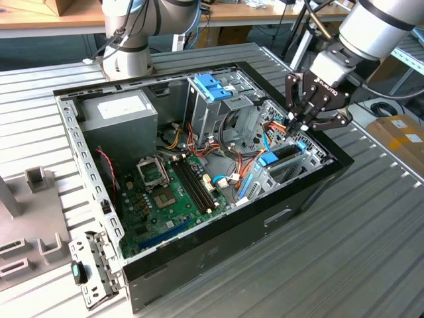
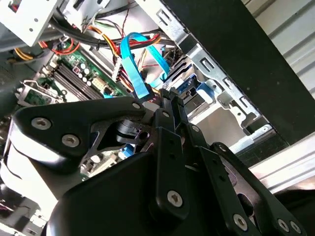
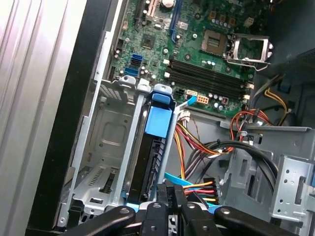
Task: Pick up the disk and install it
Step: 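Insert the first disk wire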
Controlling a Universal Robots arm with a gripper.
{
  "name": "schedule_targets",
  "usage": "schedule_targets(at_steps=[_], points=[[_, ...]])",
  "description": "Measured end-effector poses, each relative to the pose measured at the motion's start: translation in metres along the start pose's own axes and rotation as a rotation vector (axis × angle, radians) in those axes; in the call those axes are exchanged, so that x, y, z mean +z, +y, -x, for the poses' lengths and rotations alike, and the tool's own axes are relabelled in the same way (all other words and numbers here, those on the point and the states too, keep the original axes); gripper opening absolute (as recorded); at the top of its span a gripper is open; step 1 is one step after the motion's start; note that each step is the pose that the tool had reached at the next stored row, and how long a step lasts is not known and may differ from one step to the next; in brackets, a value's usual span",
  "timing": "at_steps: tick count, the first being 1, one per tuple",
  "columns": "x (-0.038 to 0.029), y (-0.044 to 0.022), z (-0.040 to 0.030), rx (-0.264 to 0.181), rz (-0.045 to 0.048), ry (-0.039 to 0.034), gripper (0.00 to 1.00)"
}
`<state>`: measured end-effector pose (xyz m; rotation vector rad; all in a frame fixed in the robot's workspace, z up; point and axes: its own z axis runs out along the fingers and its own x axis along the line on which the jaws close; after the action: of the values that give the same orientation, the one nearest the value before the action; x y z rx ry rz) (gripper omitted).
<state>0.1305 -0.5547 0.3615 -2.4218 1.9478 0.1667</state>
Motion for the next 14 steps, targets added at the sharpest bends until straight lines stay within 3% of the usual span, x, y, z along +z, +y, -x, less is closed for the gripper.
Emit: schedule_targets(at_steps=[14], points=[[0.0004, 0.0, 0.0, 0.192, -0.0197, -0.0086, 0.17]])
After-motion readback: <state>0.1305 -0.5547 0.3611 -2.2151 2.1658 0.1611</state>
